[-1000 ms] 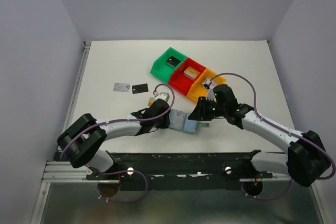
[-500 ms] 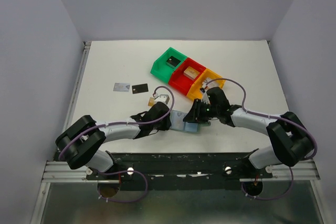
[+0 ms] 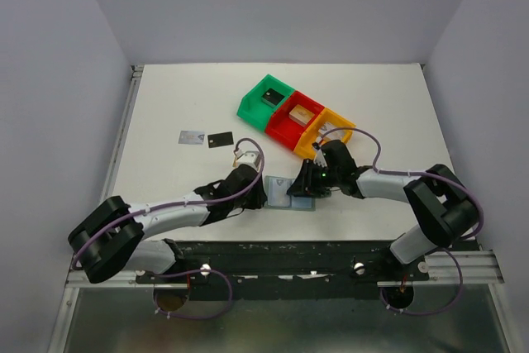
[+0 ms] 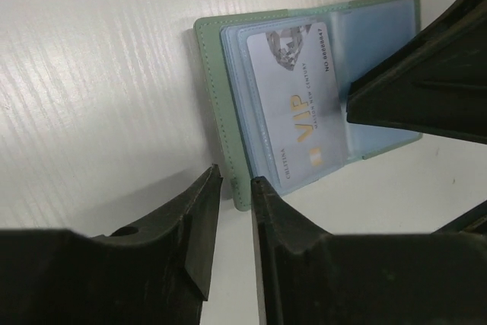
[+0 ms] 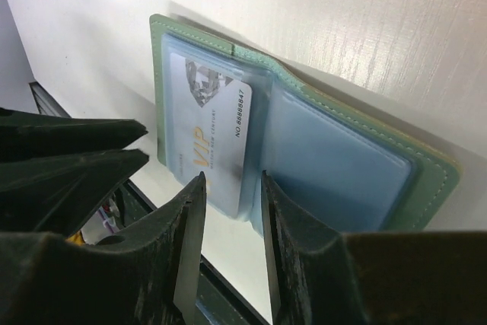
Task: Take the credit cards out of the card holder
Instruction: Remove the credit card from the card holder.
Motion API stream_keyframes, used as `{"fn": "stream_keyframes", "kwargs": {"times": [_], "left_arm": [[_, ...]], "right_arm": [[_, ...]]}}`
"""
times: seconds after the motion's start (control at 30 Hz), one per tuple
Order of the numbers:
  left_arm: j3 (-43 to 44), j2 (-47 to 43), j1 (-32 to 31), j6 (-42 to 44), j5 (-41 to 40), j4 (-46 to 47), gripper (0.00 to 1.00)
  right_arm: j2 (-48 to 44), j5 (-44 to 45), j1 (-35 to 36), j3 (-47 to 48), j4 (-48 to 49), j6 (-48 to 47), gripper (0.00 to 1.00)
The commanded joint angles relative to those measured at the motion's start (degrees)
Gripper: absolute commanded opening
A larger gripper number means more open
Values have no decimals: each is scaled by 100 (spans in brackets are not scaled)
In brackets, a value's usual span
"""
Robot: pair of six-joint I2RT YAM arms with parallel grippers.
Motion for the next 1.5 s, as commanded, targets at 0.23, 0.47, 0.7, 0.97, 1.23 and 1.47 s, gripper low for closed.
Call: {"fn": "stream_keyframes", "kwargs": {"times": [0.23,0.47,0.7,0.97,1.23,1.47], "left_arm": [[321,-481,-37,310,-188,-158,42],[612,275,-37,407,-12,52,33],[762,715,-46,469,-12,79,26],[753,873,-37,477,-74,26,23],[788,1032,-37,434,-30,-53,21],[823,1111,-37,407,-3,-123,18]], "right_arm": [[-68,-77,3,-84,258,0,43],[-24,-164,73,-137,381,44,42],[37,-235,152,-119,425,35,41],[178,-191,161,-119,425,44,39],[327,-270,161,-110,609,123,39],[275,-375,161,-198,944,237,39]]}}
